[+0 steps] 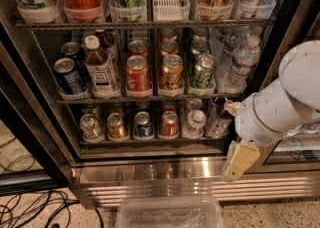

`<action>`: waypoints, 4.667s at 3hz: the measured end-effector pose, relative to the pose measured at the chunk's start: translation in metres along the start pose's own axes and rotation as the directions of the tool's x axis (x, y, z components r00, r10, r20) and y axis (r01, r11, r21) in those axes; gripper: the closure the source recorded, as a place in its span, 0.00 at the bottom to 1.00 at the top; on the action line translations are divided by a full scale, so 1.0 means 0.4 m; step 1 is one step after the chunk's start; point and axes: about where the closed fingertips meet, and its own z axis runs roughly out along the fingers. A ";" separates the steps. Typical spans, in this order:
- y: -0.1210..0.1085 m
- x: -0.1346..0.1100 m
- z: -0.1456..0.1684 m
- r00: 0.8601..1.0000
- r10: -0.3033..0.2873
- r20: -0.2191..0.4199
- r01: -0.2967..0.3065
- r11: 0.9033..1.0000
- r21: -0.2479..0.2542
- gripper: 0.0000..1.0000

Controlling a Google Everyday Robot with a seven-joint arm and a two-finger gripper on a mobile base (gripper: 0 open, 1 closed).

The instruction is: Pick pepsi can from bottom shelf of fridge

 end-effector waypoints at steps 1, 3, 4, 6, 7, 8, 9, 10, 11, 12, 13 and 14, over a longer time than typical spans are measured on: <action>0.007 -0.002 0.013 1.000 0.007 0.009 -0.007 1.000 0.017 0.00; 0.051 0.020 0.248 0.988 0.089 0.128 -0.088 0.996 -0.018 0.00; 0.055 0.007 0.344 0.978 0.100 0.183 -0.098 0.995 -0.023 0.00; 0.055 -0.023 0.430 0.961 0.114 0.253 -0.110 0.994 -0.030 0.00; 0.076 -0.037 0.458 0.954 0.115 0.278 -0.111 0.993 -0.030 0.00; 0.111 -0.074 0.519 0.916 0.151 0.372 -0.156 0.988 -0.015 0.00; 0.106 -0.139 0.544 0.852 0.212 0.478 -0.257 0.966 0.030 0.00; 0.091 -0.196 0.554 0.797 0.244 0.552 -0.340 0.937 0.077 0.00; 0.070 -0.234 0.554 0.758 0.262 0.598 -0.402 0.909 0.112 0.00; 0.053 -0.252 0.571 0.718 0.307 0.625 -0.459 0.884 0.092 0.00; 0.042 -0.262 0.587 0.680 0.339 0.650 -0.521 0.847 0.104 0.00; 0.042 -0.262 0.587 0.680 0.339 0.650 -0.521 0.847 0.104 0.00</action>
Offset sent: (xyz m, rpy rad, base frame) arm 0.0008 0.0190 -0.1029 0.1521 -0.0121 -0.0785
